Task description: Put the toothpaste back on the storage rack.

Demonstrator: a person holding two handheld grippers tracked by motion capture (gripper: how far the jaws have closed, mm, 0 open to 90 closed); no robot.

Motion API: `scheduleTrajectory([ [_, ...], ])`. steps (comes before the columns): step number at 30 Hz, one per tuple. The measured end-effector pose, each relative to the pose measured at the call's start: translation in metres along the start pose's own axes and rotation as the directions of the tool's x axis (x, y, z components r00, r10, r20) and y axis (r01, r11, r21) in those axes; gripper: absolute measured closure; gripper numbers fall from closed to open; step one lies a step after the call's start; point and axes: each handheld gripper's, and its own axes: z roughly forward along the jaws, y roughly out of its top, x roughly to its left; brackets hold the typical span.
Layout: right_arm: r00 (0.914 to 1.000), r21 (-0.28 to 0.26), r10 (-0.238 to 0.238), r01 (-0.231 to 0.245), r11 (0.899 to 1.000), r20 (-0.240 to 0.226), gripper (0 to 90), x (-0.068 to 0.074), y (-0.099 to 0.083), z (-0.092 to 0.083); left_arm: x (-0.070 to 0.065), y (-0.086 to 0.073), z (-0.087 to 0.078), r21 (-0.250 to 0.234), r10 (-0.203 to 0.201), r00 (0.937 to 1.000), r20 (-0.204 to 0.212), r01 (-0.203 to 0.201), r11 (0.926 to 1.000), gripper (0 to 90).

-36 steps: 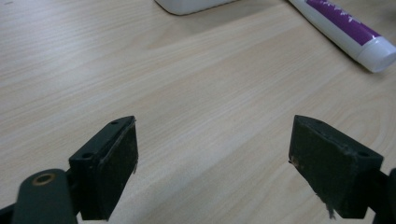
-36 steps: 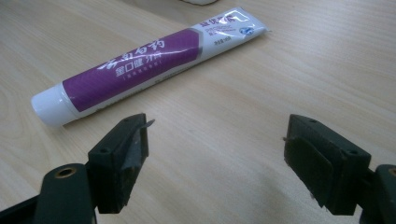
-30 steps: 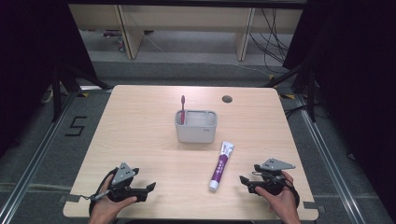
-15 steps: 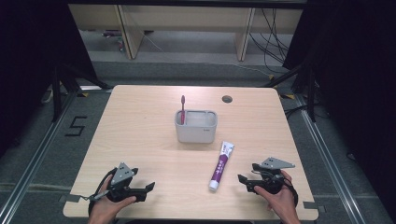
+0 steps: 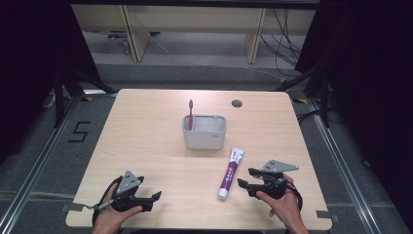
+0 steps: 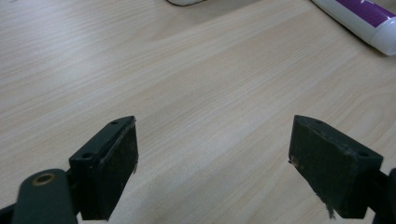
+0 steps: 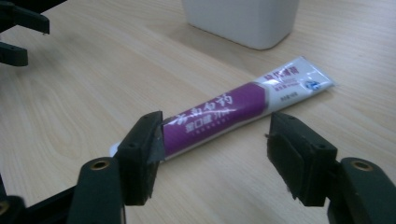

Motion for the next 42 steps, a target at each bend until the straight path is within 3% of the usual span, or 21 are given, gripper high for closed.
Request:
scheduleTrajectory([
  [2, 1.0, 0.007, 0.003, -0.003, 1.0, -0.008, 40.1, 0.006, 0.003, 0.004, -0.001, 0.0, 0.001, -0.015, -0.014, 0.9999, 0.0, 0.014, 0.9998, 15.3],
  [3, 0.9989, 0.01, -0.047, 0.048, 0.999, -0.004, 41.2, 0.005, 0.006, 0.006, -0.001, 0.001, 0.001, -0.02, -0.016, 0.9999, 0.003, 0.016, 0.9997, 15.3],
  [5, 0.9997, 0.023, -0.015, 0.015, 1.0, -0.019, 41.7, 0.011, 0.007, 0.009, -0.001, 0.001, 0.001, -0.032, -0.02, 0.9998, 0.004, 0.02, 0.9993, 15.3],
  [6, 0.9985, 0.022, -0.044, 0.045, 0.999, -0.032, 43.5, 0.01, 0.009, 0.012, -0.001, 0.001, 0.001, -0.033, -0.023, 0.9997, 0.003, 0.023, 0.9992, 15.3],
  [8, 0.9979, 0.025, -0.052, 0.053, 0.998, -0.038, 46.4, 0.013, 0.011, 0.017, 0.0, 0.001, 0.001, -0.024, -0.011, 0.9999, 0.004, 0.011, 0.9996, 15.3],
  [9, 0.9989, 0.048, -0.029, 0.031, 0.998, -0.037, 50.3, 0.017, 0.012, 0.018, 0.0, 0.001, 0.001, -0.024, -0.014, 0.9999, 0.003, 0.014, 0.9996, 15.3],
  [11, 0.997, 0.039, -0.065, 0.066, 0.997, -0.043, 57.0, 0.017, 0.015, 0.022, -0.001, 0.001, 0.0, -0.025, -0.011, 0.9999, 0.003, 0.012, 0.9996, 15.3],
  [12, 0.9974, 0.046, -0.058, 0.06, 0.997, -0.043, 61.7, 0.02, 0.015, 0.023, -0.001, 0.001, -0.001, -0.021, -0.008, 1.0, 0.0, 0.008, 0.9997, 15.3],
  [14, 0.9916, 0.037, -0.119, 0.121, 0.992, -0.051, 69.1, 0.021, 0.017, 0.026, -0.001, 0.001, -0.001, -0.022, -0.007, 1.0, 0.001, 0.007, 0.9997, 15.3],
  [17, 0.9914, 0.053, -0.108, 0.112, 0.992, -0.075, 79.1, 0.027, 0.02, 0.031, -0.001, 0.001, 0.0, -0.025, -0.01, 1.0, 0.0, 0.01, 0.9996, 15.4],
  [18, 0.9883, 0.047, -0.129, 0.133, 0.99, -0.082, 81.0, 0.027, 0.021, 0.033, -0.001, 0.001, 0.0, -0.024, -0.008, 1.0, -0.001, 0.008, 0.9997, 15.3],
  [19, 0.9899, 0.067, -0.113, 0.119, 0.991, -0.085, 83.8, 0.03, 0.022, 0.035, -0.001, 0.001, 0.0, -0.022, -0.008, 1.0, 0.0, 0.008, 0.9997, 15.3],
  [21, 0.986, 0.07, -0.141, 0.147, 0.987, -0.09, 86.7, 0.032, 0.024, 0.041, -0.001, 0.001, -0.001, -0.02, -0.006, 1.0, 0.002, 0.007, 0.9998, 15.4],
  [23, 0.9818, 0.087, -0.147, 0.158, 0.984, -0.12, 88.5, 0.035, 0.025, 0.047, -0.001, 0.002, -0.001, -0.025, -0.016, 0.9999, 0.003, 0.016, 0.9996, 15.6],
  [29, 0.9733, 0.123, -0.195, 0.21, 0.97, -0.121, 90.0, 0.042, 0.028, 0.059, -0.001, 0.002, -0.002, -0.035, -0.029, 0.9996, 0.001, 0.029, 0.999, 15.9],
  [32, 0.9769, 0.141, -0.174, 0.191, 0.972, -0.124, 90.0, 0.045, 0.027, 0.062, 0.0, 0.002, -0.002, -0.024, -0.021, 0.9998, 0.001, 0.021, 0.9995, 15.9],
  [35, 0.9738, 0.149, -0.187, 0.206, 0.967, -0.13, 90.0, 0.043, 0.027, 0.065, 0.001, 0.003, -0.003, -0.01, -0.002, 1.0, 0.003, 0.002, 0.9999, 15.9],
  [40, 0.975, 0.181, -0.183, 0.204, 0.962, -0.126, 90.0, 0.044, 0.025, 0.068, -0.001, 0.002, -0.001, -0.026, -0.015, 0.9998, 0.009, 0.016, 0.9995, 15.9],
  [41, 0.9741, 0.165, -0.191, 0.209, 0.964, -0.121, 90.0, 0.044, 0.024, 0.07, -0.001, 0.002, -0.002, -0.019, -0.015, 0.9999, 0.006, 0.015, 0.9997, 15.9],
  [42, 0.9771, 0.179, -0.172, 0.193, 0.965, -0.125, 90.0, 0.045, 0.023, 0.07, -0.001, 0.002, -0.001, -0.024, -0.013, 0.9999, 0.01, 0.013, 0.9996, 16.0],
])
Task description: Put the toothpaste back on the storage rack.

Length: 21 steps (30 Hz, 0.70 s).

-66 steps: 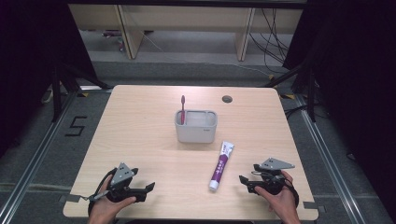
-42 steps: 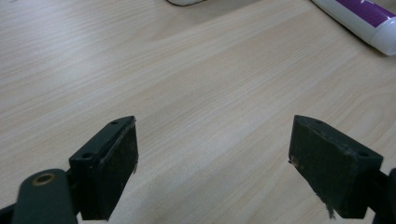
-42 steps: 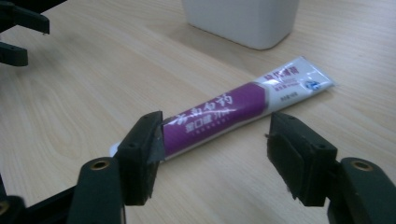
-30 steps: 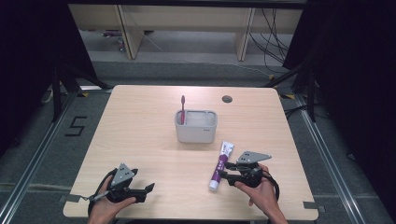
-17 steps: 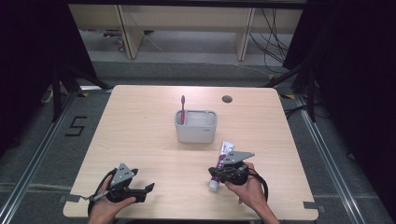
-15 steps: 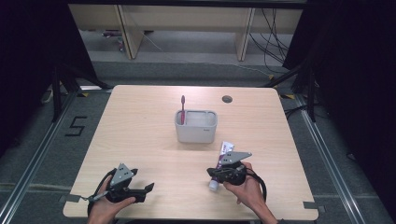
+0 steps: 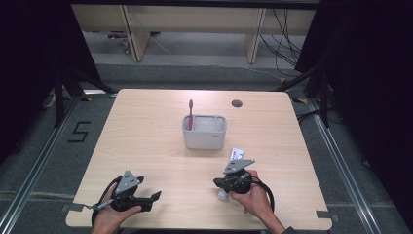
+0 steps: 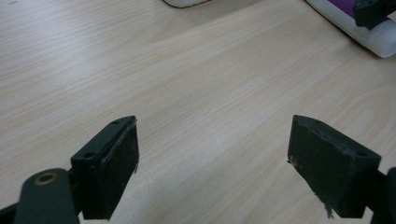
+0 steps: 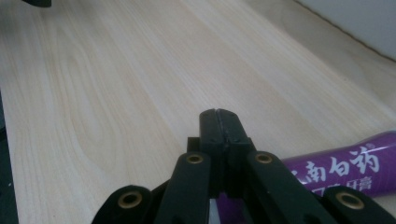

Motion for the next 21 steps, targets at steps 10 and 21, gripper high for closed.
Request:
scheduleTrajectory([
  [10, 0.9999, 0.052, -0.015, 0.015, 0.999, 0.006, 90.0, -0.001, -0.01, -0.008, -0.002, 0.0, 0.002, -0.003, -0.014, 0.9999, 0.0, 0.014, 0.9999, 16.0],
  [21, 0.9994, 0.031, 0.021, -0.022, 0.999, 0.029, 90.0, -0.013, -0.025, -0.03, -0.002, -0.001, 0.0, 0.002, -0.001, 1.0, 0.007, 0.001, 1.0, 16.0],
])
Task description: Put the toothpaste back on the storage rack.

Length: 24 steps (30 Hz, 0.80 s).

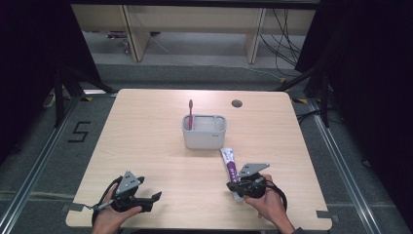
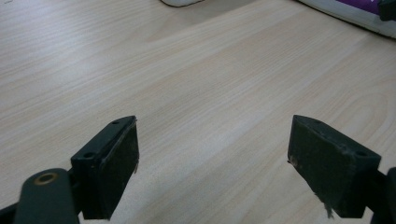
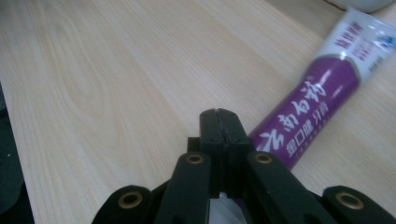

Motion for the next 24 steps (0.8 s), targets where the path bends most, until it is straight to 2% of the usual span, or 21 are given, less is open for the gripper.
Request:
scheduleTrajectory([
  [1, 0.9999, 0.007, -0.008, 0.008, 1.0, -0.007, 90.0, -0.002, -0.001, -0.002, 0.0, 0.0, 0.0, 0.002, 0.002, 1.0, 0.001, -0.002, 1.0, 16.0],
  [2, 0.9999, -0.005, 0.017, -0.017, 1.0, 0.002, 90.0, -0.002, -0.003, -0.003, 0.0, 0.0, 0.0, -0.006, -0.008, 1.0, 0.0, 0.008, 1.0, 16.0],
  [3, 0.9995, 0.009, 0.032, -0.032, 0.999, 0.003, 90.0, -0.002, -0.005, -0.005, 0.0, 0.0, 0.001, -0.005, -0.008, 1.0, -0.003, 0.008, 1.0, 16.0],
  [5, 0.9998, -0.004, 0.014, -0.014, 1.0, 0.012, 90.0, -0.006, -0.008, -0.007, 0.0, 0.0, 0.0, 0.005, -0.001, 1.0, -0.003, 0.001, 1.0, 16.0],
  [6, 0.9999, 0.01, 0.012, -0.012, 1.0, 0.012, 90.0, -0.008, -0.009, -0.009, 0.0, 0.0, 0.0, 0.004, 0.003, 1.0, 0.0, -0.003, 1.0, 16.0],
  [9, 0.9994, 0.003, 0.023, -0.023, 1.0, 0.025, 90.0, -0.012, -0.014, -0.014, -0.001, 0.0, 0.0, 0.002, -0.005, 1.0, -0.005, 0.005, 1.0, 15.9],
  [11, 0.9981, -0.005, 0.046, -0.046, 0.999, 0.04, 90.0, -0.014, -0.016, -0.017, -0.001, -0.001, 0.001, -0.002, -0.007, 1.0, -0.001, 0.007, 1.0, 16.0],
  [12, 0.9984, 0.012, 0.041, -0.041, 0.999, 0.038, 90.0, -0.016, -0.016, -0.019, -0.001, 0.0, 0.0, 0.004, -0.007, 0.9999, -0.008, 0.007, 1.0, 15.9],
  [13, 0.9985, -0.012, 0.028, -0.028, 1.0, 0.046, 90.0, -0.017, -0.016, -0.018, 0.0, 0.0, 0.001, -0.001, -0.008, 1.0, -0.006, 0.008, 1.0, 16.0],
  [15, 0.9982, -0.009, 0.03, -0.03, 1.0, 0.051, 90.0, -0.019, -0.016, -0.02, 0.0, 0.0, 0.001, -0.003, -0.012, 0.9999, -0.008, 0.012, 0.9999, 16.0],
  [18, 0.9972, -0.011, 0.056, -0.055, 0.998, 0.049, 90.0, -0.017, -0.015, -0.023, 0.0, 0.0, 0.0, 0.002, -0.005, 0.9999, -0.009, 0.005, 1.0, 16.0],
  [20, 0.9991, -0.011, 0.015, -0.014, 1.0, 0.039, 89.9, -0.018, -0.011, -0.025, 0.0, 0.0, 0.001, -0.003, -0.013, 0.9999, -0.007, 0.013, 0.9999, 16.0],
  [22, 0.9977, -0.022, 0.026, -0.025, 0.999, 0.062, 88.7, -0.014, -0.008, -0.027, 0.0, -0.001, 0.001, 0.001, -0.012, 0.9999, -0.007, 0.012, 0.9999, 16.0],
  [23, 0.9976, -0.02, -0.001, 0.002, 1.0, 0.069, 87.6, -0.015, -0.005, -0.029, 0.0, 0.0, 0.002, -0.005, -0.014, 0.9999, -0.002, 0.014, 0.9999, 16.0],
  [24, 0.9969, -0.013, -0.007, 0.008, 1.0, 0.079, 84.6, -0.015, -0.001, -0.031, 0.001, 0.0, 0.002, -0.001, -0.011, 0.9999, -0.004, 0.011, 0.9999, 16.0],
])
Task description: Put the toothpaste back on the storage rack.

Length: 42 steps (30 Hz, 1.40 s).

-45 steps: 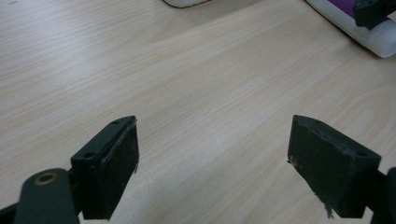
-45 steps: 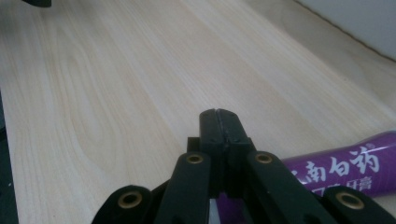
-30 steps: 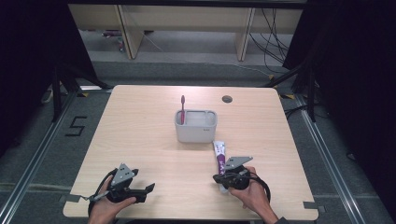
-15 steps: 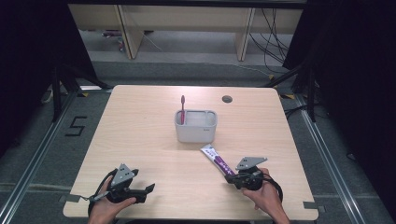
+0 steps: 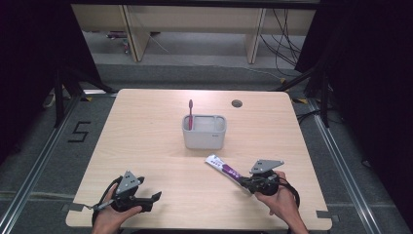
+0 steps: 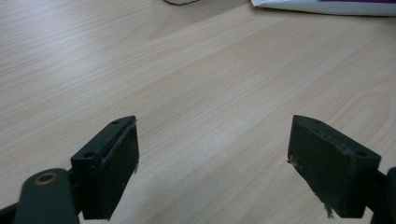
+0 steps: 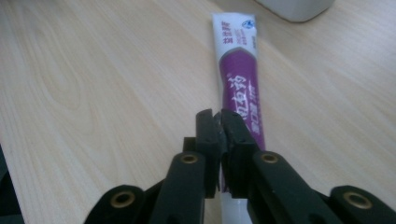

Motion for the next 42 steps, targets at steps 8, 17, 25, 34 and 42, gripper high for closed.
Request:
scheduleTrajectory([
  [8, 0.9979, 0.064, -0.031, 0.027, 0.998, 0.058, 64.2, -0.002, 0.019, 0.003, 0.0, -0.001, -0.001, 0.012, 0.01, 0.9999, 0.003, -0.01, 0.9999, 16.0],
  [17, 0.9975, 0.173, -0.029, 0.018, 0.985, 0.065, 57.8, -0.005, 0.04, 0.014, 0.0, -0.001, -0.001, 0.003, -0.003, 1.0, -0.001, 0.003, 1.0, 15.9],
  [25, 0.9978, 0.207, -0.048, 0.038, 0.978, 0.046, 56.5, -0.01, 0.048, 0.023, 0.0, 0.0, -0.001, 0.002, -0.004, 1.0, 0.003, 0.004, 1.0, 15.9],
  [34, 0.9972, 0.276, -0.07, 0.061, 0.959, 0.024, 56.0, -0.007, 0.053, 0.035, 0.0, -0.001, -0.001, 0.003, -0.006, 1.0, 0.002, 0.006, 1.0, 15.9],
  [42, 0.9973, 0.332, -0.069, 0.056, 0.942, 0.028, 56.4, -0.008, 0.053, 0.045, 0.0, 0.0, -0.002, 0.007, 0.0, 1.0, 0.002, 0.0, 1.0, 15.9],
])
